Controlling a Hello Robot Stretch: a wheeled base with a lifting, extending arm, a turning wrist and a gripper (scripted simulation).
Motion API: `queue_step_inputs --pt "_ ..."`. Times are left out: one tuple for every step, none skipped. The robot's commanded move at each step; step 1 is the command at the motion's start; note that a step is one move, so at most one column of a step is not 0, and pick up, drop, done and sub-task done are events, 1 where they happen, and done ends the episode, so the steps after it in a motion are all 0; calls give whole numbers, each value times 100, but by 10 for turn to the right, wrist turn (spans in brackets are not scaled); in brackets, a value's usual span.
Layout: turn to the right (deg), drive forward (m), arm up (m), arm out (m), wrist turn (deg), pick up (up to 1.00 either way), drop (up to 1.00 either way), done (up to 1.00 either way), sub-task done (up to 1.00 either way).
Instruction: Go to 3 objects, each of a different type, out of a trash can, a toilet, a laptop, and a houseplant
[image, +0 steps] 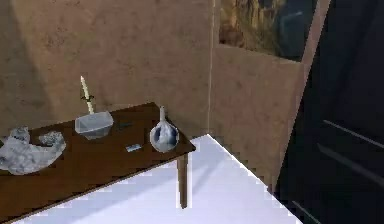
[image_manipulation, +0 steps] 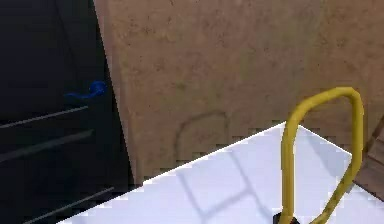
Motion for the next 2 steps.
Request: queue_step_inputs --pt "-450 0 0 0 0 0 0 0 0" --pt "-300 0 0 0 0 0 0 0 0"
